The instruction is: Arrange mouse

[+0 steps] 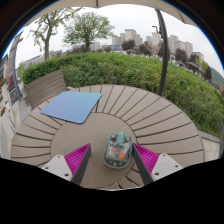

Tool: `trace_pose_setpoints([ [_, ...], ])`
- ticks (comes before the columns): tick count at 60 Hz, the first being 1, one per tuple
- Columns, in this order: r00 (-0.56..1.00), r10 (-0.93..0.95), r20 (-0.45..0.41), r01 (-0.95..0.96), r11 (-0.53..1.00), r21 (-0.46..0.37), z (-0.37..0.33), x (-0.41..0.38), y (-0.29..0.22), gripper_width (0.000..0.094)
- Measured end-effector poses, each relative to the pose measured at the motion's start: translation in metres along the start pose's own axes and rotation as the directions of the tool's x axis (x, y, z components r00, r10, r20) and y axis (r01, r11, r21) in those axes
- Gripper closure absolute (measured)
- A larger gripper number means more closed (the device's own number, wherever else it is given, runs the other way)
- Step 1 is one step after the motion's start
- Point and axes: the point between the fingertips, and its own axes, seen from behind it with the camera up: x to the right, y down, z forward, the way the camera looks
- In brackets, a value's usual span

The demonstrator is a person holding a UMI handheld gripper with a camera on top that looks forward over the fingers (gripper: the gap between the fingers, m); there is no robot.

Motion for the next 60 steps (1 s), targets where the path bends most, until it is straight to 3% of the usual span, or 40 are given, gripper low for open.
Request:
trace_pose_setpoints([
  [17, 0.999, -0.037, 0.020, 0.037, 0.999, -0.009, 0.011, 0.005, -0.014, 0.0118],
  [19, 0.999, -0.035, 0.017, 0.035, 0.999, -0.008, 0.011, 0.004, -0.014, 0.0163],
  [21, 0.999, -0.035, 0.012, 0.035, 0.999, -0.009, 0.012, 0.005, -0.014, 0.0265],
  [23, 0.999, -0.043, 0.013, 0.043, 0.999, -0.014, 0.014, 0.005, -0.010, 0.0497],
  [31, 0.999, -0.043, 0.030, 0.045, 0.997, -0.070, 0.010, 0.001, -0.019, 0.0522],
  [40, 0.997, -0.020, 0.068, 0.015, 0.998, 0.068, 0.000, -0.023, -0.121, 0.0522],
  [47, 0.993, -0.007, 0.116, -0.006, 0.994, 0.113, 0.020, -0.073, -0.193, 0.0522],
  [54, 0.994, -0.016, 0.110, 0.002, 0.992, 0.123, 0.065, -0.119, -0.215, 0.0522],
  [60, 0.992, 0.017, 0.129, -0.024, 0.998, 0.055, 0.115, -0.164, -0.195, 0.0501],
])
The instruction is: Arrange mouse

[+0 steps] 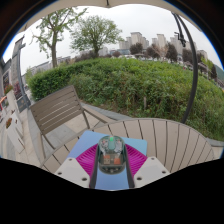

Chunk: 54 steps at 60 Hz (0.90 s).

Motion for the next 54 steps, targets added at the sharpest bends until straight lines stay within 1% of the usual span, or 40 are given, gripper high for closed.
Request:
trace_pose_setpoints([
  [3, 1.000, -0.005, -0.015, 0.004, 0.999, -0.043, 0.020, -0.010, 0.020, 0.0497],
  [7, 0.999, -0.024, -0.040, 0.021, 0.997, -0.076, 0.038, -0.014, 0.042, 0.0492],
  [12, 0.997, -0.048, -0.056, 0.041, 0.992, -0.118, 0.045, -0.018, 0.066, 0.0449],
  [13, 0.997, -0.051, -0.056, 0.043, 0.991, -0.126, 0.044, -0.020, 0.071, 0.0410],
  [15, 0.997, -0.059, -0.047, 0.052, 0.990, -0.128, 0.042, -0.023, 0.073, 0.0274],
  [17, 0.997, -0.065, -0.044, 0.059, 0.990, -0.127, 0.034, -0.024, 0.069, 0.0064],
  [19, 0.996, -0.070, -0.059, 0.062, 0.990, -0.125, 0.022, -0.023, 0.067, 0.0116],
  [20, 0.995, -0.072, -0.071, 0.062, 0.990, -0.128, 0.016, -0.020, 0.066, 0.0122],
  [24, 0.992, -0.073, -0.100, 0.059, 0.988, -0.142, -0.018, -0.014, 0.059, 0.0072],
  [28, 0.991, -0.066, -0.118, 0.045, 0.985, -0.168, -0.064, -0.011, 0.059, 0.0087],
  [31, 0.991, -0.060, -0.116, 0.037, 0.981, -0.190, -0.100, -0.011, 0.063, 0.0086],
  [34, 0.992, -0.059, -0.111, 0.036, 0.981, -0.193, -0.138, -0.011, 0.064, 0.0087],
  [42, 0.989, -0.088, -0.123, 0.058, 0.970, -0.235, -0.227, 0.000, 0.090, 0.0083],
  [46, 0.982, -0.103, -0.159, 0.059, 0.965, -0.257, -0.268, 0.013, 0.104, 0.0083],
  [54, 0.975, -0.117, -0.191, 0.066, 0.965, -0.255, -0.322, 0.035, 0.123, 0.0083],
])
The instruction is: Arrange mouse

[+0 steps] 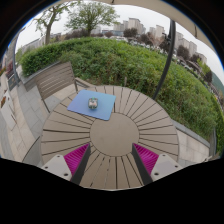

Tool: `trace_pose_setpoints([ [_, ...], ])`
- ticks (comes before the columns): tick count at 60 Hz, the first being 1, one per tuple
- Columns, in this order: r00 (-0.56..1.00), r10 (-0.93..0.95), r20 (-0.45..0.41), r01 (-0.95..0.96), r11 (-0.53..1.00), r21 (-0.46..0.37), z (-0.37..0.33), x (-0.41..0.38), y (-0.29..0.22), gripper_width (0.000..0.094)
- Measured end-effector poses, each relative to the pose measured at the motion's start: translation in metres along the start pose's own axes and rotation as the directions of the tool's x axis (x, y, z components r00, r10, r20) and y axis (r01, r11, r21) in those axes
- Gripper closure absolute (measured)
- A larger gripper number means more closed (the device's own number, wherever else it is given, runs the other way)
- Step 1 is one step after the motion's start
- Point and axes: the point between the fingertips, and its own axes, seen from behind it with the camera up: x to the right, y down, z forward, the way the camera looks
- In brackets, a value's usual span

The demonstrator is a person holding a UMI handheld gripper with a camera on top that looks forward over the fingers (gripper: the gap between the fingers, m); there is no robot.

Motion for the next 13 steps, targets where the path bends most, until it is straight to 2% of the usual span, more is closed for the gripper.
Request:
trace_pose_setpoints([
  [13, 0.998, 0.051, 0.023, -0.052, 0.999, 0.006, -0.029, 0.033, 0.031, 0.0083],
])
